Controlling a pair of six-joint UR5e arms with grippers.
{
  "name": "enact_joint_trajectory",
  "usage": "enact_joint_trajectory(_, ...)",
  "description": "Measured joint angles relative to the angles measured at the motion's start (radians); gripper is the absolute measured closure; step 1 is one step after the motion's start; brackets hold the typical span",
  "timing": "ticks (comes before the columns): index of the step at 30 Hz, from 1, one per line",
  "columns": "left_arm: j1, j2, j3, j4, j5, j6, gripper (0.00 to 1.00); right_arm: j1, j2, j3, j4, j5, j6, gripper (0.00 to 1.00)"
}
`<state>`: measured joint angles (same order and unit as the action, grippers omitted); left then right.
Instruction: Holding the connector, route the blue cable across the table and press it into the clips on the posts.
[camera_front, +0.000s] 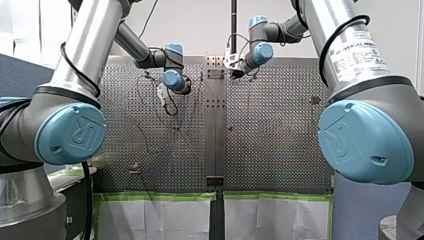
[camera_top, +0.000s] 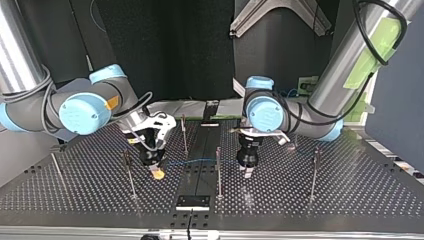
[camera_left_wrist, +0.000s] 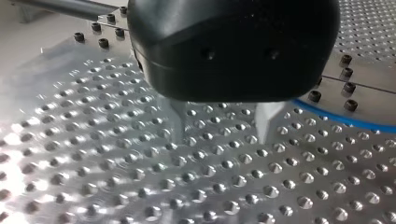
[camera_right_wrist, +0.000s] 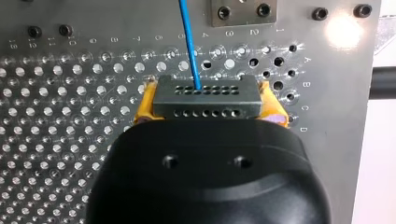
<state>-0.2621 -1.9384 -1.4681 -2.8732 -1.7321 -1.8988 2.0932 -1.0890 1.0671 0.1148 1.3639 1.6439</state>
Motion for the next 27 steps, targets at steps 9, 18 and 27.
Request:
enact_joint_trajectory(9,-0.012,0.077,-0.056,-0.078,-0.012,0.025,0.00,0.000,0.000,0.000,0.001,-0.001,-0.001,1.00)
enact_joint_trajectory(18,-0.034,0.164,-0.142,-0.137,0.061,-0.005,0.00,0.001,0.000,0.000,0.002,-0.001,0.001,1.00)
enact_joint_trajectory(27,-0.063,0.242,-0.220,-0.196,0.023,-0.003,0.00,0.004,-0.001,0.000,0.006,-0.001,0.005,1.00)
